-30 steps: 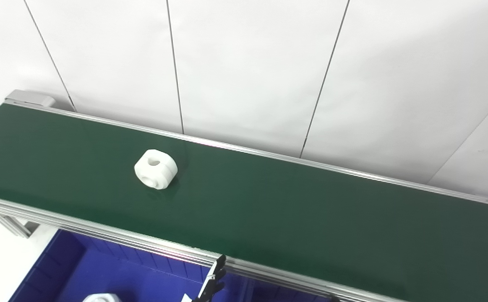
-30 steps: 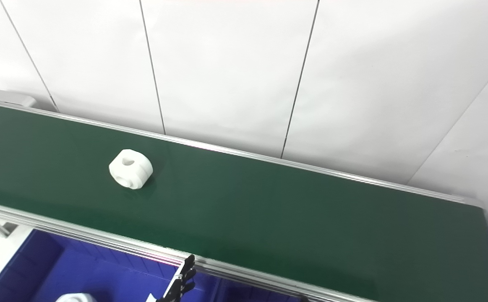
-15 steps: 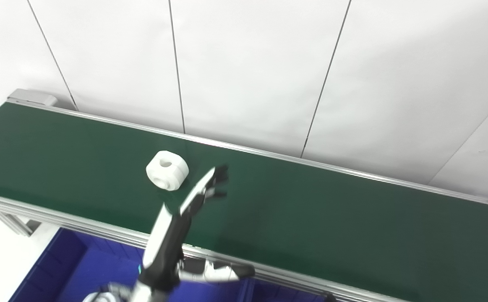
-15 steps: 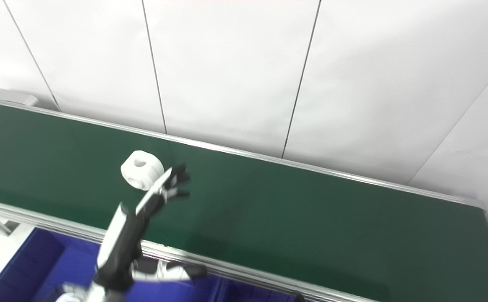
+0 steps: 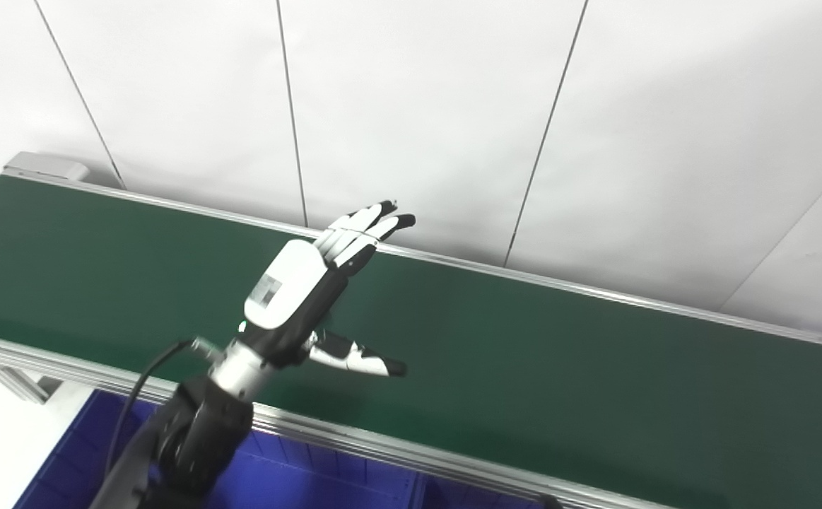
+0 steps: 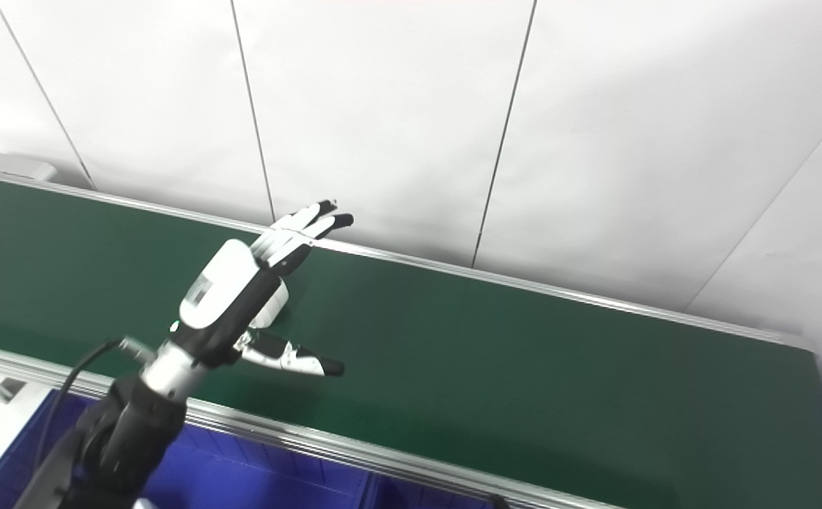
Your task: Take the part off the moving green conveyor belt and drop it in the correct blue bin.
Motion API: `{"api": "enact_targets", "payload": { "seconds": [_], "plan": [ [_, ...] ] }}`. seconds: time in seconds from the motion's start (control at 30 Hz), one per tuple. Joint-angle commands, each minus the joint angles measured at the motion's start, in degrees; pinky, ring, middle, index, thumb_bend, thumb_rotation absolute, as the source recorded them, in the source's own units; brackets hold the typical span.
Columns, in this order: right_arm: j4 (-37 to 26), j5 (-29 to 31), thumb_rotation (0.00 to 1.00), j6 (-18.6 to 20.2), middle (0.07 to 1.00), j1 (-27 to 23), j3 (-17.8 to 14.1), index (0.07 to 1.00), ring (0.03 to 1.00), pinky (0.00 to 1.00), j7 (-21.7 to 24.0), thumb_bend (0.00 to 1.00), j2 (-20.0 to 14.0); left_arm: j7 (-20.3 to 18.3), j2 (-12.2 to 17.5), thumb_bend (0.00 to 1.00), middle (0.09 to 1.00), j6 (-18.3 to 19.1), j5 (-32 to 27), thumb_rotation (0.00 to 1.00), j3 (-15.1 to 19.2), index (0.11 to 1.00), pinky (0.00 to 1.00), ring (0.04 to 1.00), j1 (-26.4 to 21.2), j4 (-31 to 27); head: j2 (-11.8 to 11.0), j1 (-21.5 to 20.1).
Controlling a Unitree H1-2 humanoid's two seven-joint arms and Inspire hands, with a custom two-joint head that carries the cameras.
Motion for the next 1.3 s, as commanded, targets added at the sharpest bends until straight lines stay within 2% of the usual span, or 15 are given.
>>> {"api": "enact_targets", "payload": {
  "seconds": [0.0,0.07,0.3,0.5,0.63,0.73,0.9,1.0,1.13,1.27],
  "plan": [
    [-2.03,-0.26,0.99,-2.43,1.000,-0.14,0.30,1.000,0.979,0.99,0.13,0.72,0.42,1.16,2.07,1.00,0.999,-0.65,2.18,0.22,-0.41,0.942,1.00,0.984,-3.88,1.89,0.06,0.02],
    [-2.02,0.06,0.99,-2.41,1.000,-0.18,0.34,1.000,0.981,1.00,0.28,0.72,0.45,1.69,3.39,1.00,0.993,-0.88,3.92,0.23,-1.07,0.941,0.99,0.976,-5.99,5.14,0.09,-0.04],
    [-2.06,0.30,0.98,-2.12,1.000,-0.16,0.32,1.000,0.976,1.00,0.30,0.72,0.46,-0.01,7.62,1.00,0.994,0.61,8.27,0.27,-4.74,0.952,0.99,0.972,-12.99,15.50,0.23,-0.23],
    [-2.11,1.15,0.97,-2.06,1.000,-0.01,0.48,1.000,0.979,1.00,0.63,0.71,0.57,-1.69,9.70,1.00,0.973,1.50,9.98,0.30,-8.52,0.926,0.99,0.961,-17.74,22.17,0.43,-0.29],
    [-2.09,0.83,0.97,-2.15,1.000,-0.03,0.63,1.000,0.977,1.00,0.57,0.71,0.59,-2.64,10.51,1.00,0.950,0.72,9.76,0.26,-10.83,0.913,0.94,0.940,-20.57,26.01,0.63,-0.47],
    [-2.19,1.25,0.97,-1.86,1.000,-0.07,0.76,1.000,0.978,1.00,0.67,0.70,0.78,-4.86,10.95,1.00,0.945,1.26,9.34,0.26,-12.45,0.915,0.95,0.947,-22.00,27.37,0.78,-0.66],
    [-2.67,0.60,0.97,-1.54,1.000,0.16,0.89,1.000,0.969,0.99,0.21,0.70,1.13,-7.60,11.47,1.00,0.900,1.33,9.01,0.24,-14.69,0.877,0.88,0.907,-24.04,29.52,0.99,-0.82],
    [-2.45,0.81,0.97,-1.92,1.000,0.08,0.99,1.000,0.968,0.99,0.30,0.70,1.27,-11.08,11.69,1.00,0.892,2.23,8.68,0.22,-15.76,0.869,0.87,0.897,-24.90,29.35,1.11,-0.95],
    [-2.25,1.61,0.96,-2.05,1.000,-0.03,1.18,1.000,0.973,0.99,0.74,0.68,1.35,-14.83,11.91,1.00,0.846,2.74,8.16,0.22,-16.83,0.817,0.82,0.854,-26.03,28.66,1.25,-0.99],
    [-2.50,1.51,0.95,-1.84,1.000,0.08,1.40,1.000,0.969,0.99,0.71,0.69,1.39,-16.50,11.71,1.00,0.756,3.42,7.86,0.14,-16.98,0.734,0.73,0.763,-26.77,27.70,1.51,-1.07]
  ]
}}
